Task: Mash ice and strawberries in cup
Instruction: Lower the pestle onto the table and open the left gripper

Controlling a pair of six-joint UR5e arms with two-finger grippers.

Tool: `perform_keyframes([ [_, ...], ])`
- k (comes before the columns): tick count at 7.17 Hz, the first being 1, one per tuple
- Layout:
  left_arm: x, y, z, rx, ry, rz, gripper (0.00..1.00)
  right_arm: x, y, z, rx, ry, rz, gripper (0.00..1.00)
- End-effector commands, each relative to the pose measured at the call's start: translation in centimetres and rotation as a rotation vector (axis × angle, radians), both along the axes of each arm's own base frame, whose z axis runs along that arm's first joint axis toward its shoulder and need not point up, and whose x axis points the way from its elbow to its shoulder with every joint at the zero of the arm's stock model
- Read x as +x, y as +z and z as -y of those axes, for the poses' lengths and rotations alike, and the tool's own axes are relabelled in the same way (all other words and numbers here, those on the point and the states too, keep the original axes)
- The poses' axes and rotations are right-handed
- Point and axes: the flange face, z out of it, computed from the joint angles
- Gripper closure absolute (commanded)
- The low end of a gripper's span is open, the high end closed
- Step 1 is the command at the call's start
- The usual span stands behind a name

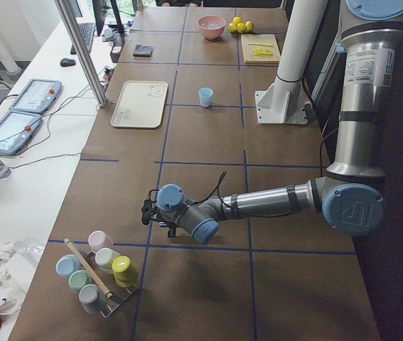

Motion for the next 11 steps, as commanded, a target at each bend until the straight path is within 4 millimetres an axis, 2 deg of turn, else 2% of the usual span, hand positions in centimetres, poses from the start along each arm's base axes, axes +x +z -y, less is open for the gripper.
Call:
perform_keyframes([
  [1, 0.0, 0.2, 0.0, 0.019, 0.01, 0.014, 1.0, 0.0, -0.2, -0.1, 0.004, 0.001, 0.001, 0.01],
  [4, 0.0, 0.8, -0.7, 0.014, 0.01, 0.024, 1.0, 0.0, -0.3, -0.1, 0.006, 0.001, 0.001, 0.01],
  [6, -0.1, 0.9, -0.8, 0.013, 0.01, 0.024, 0.9, 0.0, -0.8, -0.1, 0.015, 0.0, 0.004, 0.01],
  [7, -0.1, 1.0, -0.8, 0.011, 0.01, 0.025, 0.57, 0.1, -0.8, -0.2, 0.015, 0.003, 0.004, 0.01],
  [8, -0.2, 1.1, -0.9, 0.008, 0.008, 0.026, 0.17, 0.2, -0.8, -0.2, 0.015, 0.005, 0.004, 0.01],
  [9, -0.3, 1.5, -1.4, 0.002, 0.009, 0.028, 0.0, 0.2, -1.0, -0.1, 0.018, 0.005, 0.004, 0.01],
  [11, -0.3, 1.2, -1.3, 0.009, 0.009, 0.024, 0.0, 0.3, -1.0, -0.1, 0.018, 0.006, 0.005, 0.01],
])
